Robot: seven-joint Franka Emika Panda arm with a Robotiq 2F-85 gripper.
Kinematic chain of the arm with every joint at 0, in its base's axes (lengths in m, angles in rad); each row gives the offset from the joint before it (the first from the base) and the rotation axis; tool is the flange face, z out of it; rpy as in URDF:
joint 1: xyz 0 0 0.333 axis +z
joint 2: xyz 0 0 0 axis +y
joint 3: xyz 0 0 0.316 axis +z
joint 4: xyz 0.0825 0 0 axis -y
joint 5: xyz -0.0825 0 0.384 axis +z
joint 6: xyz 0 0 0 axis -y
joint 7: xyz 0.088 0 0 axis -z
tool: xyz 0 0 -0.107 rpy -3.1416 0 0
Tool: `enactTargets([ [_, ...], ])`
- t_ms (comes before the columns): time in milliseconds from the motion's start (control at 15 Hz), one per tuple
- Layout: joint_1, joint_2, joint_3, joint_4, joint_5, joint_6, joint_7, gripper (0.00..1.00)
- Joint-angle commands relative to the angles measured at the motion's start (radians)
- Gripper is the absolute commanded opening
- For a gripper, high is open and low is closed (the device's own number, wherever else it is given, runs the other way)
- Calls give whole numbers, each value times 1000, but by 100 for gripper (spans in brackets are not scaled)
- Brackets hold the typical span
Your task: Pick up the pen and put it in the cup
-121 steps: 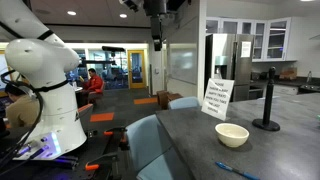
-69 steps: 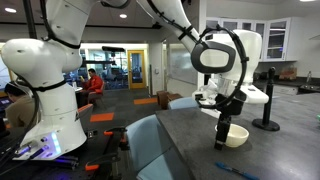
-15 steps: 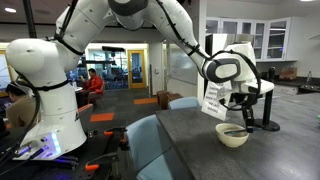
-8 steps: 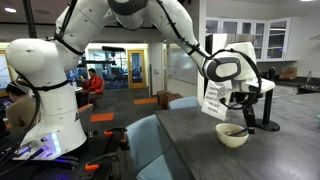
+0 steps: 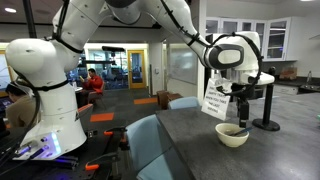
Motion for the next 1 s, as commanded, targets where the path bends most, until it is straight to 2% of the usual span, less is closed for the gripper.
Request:
enactTargets([
  [0, -11, -52, 5, -8, -29, -138, -1, 100],
  [333, -25, -81, 9, 6, -45, -257, -11, 100],
  [933, -41, -98, 20, -7, -39, -240, -50, 100],
])
